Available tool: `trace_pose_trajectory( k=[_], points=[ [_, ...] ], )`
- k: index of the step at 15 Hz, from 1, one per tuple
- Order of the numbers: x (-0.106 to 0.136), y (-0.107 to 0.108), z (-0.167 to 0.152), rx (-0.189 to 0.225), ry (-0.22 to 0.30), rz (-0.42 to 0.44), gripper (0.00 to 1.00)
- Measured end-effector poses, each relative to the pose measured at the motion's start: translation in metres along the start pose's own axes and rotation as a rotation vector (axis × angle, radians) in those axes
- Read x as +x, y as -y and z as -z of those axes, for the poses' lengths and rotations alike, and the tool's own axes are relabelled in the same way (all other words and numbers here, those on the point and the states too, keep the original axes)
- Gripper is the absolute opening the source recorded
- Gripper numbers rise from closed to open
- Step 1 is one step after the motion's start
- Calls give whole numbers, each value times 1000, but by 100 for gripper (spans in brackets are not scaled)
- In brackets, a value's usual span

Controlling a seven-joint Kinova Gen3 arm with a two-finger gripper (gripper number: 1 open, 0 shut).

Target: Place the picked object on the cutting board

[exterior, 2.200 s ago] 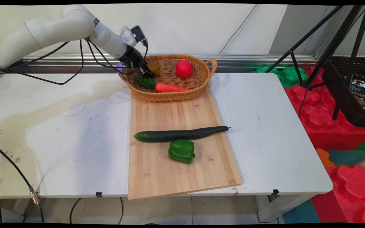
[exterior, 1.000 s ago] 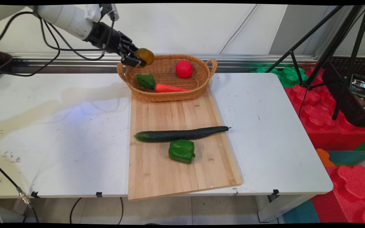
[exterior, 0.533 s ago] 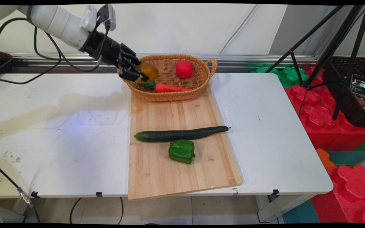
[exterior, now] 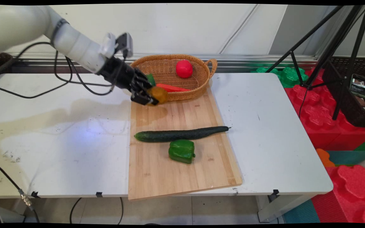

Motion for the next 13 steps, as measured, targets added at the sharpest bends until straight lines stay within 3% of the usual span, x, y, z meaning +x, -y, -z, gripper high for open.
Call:
trace_pose_trajectory(
  k=[10, 11, 13],
  points=[
    [-8, -19, -74, -61, 73, 41, 0],
    [-8, -19, -77, -61, 74, 43, 100],
    [-6, -20, -82, -59, 69, 41, 100]
  ],
)
